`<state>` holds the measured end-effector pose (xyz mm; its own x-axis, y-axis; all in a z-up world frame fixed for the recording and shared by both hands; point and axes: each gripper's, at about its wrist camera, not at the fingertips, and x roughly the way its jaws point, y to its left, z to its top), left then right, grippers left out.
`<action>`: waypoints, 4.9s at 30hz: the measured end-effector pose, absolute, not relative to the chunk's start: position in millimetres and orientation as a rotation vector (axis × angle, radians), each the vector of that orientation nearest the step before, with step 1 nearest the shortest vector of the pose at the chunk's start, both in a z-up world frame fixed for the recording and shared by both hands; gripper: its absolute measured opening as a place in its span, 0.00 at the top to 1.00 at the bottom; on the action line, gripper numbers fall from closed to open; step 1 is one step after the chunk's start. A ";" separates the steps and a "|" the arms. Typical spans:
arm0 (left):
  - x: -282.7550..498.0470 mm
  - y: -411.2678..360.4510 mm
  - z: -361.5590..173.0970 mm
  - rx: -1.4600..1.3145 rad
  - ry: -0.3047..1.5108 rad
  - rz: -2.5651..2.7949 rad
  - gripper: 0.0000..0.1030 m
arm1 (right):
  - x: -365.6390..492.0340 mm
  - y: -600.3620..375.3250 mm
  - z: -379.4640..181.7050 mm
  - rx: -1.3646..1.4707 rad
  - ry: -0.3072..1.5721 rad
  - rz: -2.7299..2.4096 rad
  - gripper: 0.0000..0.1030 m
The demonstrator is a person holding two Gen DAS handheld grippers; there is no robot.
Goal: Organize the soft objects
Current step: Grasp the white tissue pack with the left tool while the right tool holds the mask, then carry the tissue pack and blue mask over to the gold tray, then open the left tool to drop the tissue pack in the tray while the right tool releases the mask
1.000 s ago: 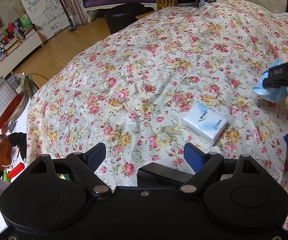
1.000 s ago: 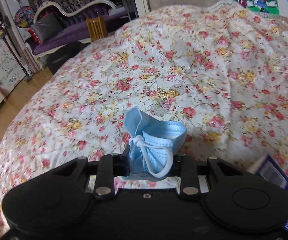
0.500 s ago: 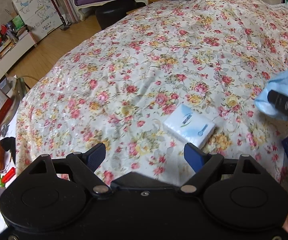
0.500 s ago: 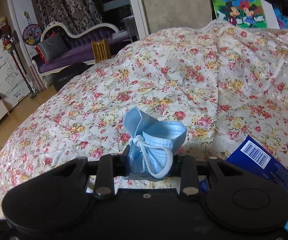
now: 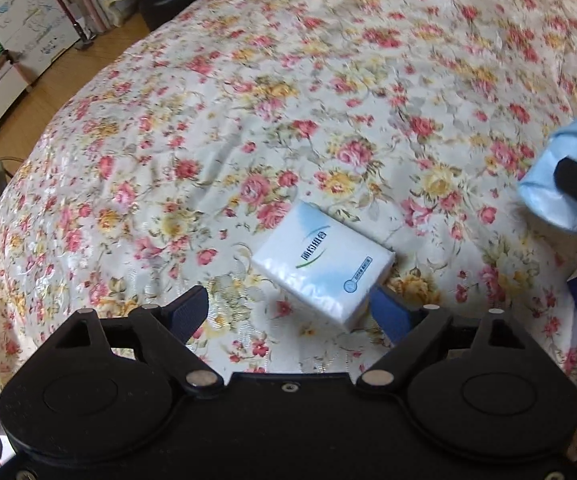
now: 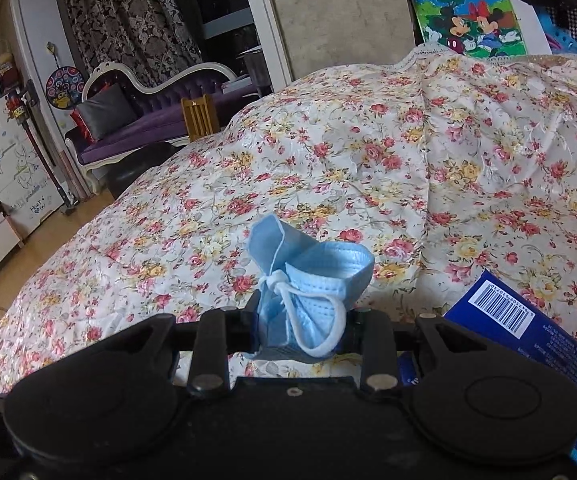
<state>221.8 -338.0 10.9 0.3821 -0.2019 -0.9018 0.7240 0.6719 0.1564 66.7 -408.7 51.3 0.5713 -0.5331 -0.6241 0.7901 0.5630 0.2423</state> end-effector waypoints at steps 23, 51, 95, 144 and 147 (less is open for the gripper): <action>224.2 -372.6 -11.4 0.648 1.038 -0.701 0.32 | 67.6 -415.2 41.5 0.578 0.550 -0.816 0.71; 219.9 -229.6 95.7 0.361 0.952 -0.557 0.38 | 81.9 -407.8 33.9 0.490 0.600 -0.852 0.71; 252.9 56.2 56.8 0.148 1.045 -0.149 0.38 | 101.6 -113.4 121.0 0.242 0.762 -0.080 0.70; 199.1 108.7 25.5 0.059 1.057 0.022 0.24 | 132.7 -35.3 40.6 0.117 1.020 0.002 0.33; 191.8 106.0 26.0 0.060 1.060 0.024 0.24 | 125.0 -37.5 43.3 0.106 1.012 -0.011 0.33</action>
<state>191.8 106.0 26.0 0.4892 0.0491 -0.8708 0.0090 0.9981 0.0613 125.0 -37.5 43.3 0.5307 0.0398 -0.8466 0.0589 0.9948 0.0837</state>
